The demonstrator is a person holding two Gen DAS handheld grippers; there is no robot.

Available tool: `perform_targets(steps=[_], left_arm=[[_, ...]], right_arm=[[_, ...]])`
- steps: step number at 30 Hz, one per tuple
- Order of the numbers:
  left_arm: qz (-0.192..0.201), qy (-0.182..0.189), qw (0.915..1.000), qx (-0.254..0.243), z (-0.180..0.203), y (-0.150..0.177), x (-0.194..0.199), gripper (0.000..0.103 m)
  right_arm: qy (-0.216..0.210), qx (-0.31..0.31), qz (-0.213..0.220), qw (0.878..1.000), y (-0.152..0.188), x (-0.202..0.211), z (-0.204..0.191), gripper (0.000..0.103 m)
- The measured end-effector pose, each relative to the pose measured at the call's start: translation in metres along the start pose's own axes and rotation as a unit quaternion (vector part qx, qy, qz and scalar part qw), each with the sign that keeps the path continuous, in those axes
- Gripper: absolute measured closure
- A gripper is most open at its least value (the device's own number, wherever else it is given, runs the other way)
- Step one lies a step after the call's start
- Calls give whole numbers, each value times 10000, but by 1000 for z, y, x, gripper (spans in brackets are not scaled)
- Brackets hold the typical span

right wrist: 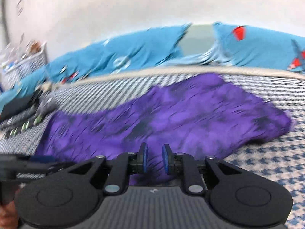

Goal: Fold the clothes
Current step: 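Lift and spread the purple garment open across the bed with both grippers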

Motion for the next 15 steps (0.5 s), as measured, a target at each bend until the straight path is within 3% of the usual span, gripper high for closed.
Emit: perform_targets(steps=[4,9,12,15], left_arm=[[164,-32,9997,160,3,-10,-3,16],[5,-188,9993,337,3,-10,-18,15],[-108,-311,9988,369,4,-6,-27,15],[-346,-451,9979,300,6,3,-37,7]], right_arm=[[398,-24,242,9989,-11,-4,21,85],[707,-391,343,9961,-18,-13,46,85],[833,-505,309,9948,-16,-23,56,85],[910,-541,73,9944,-3,-35,61,85]])
Point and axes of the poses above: each gripper's, at about its wrist camera, not at the fingertips, and x roughly against the way its jaws point, z to its right, y to its underside, the point moved 8 cm from there along -x, roughly the way its jaws point, and after that the axes turned 11 degrees about z, right-handed, at the moved point
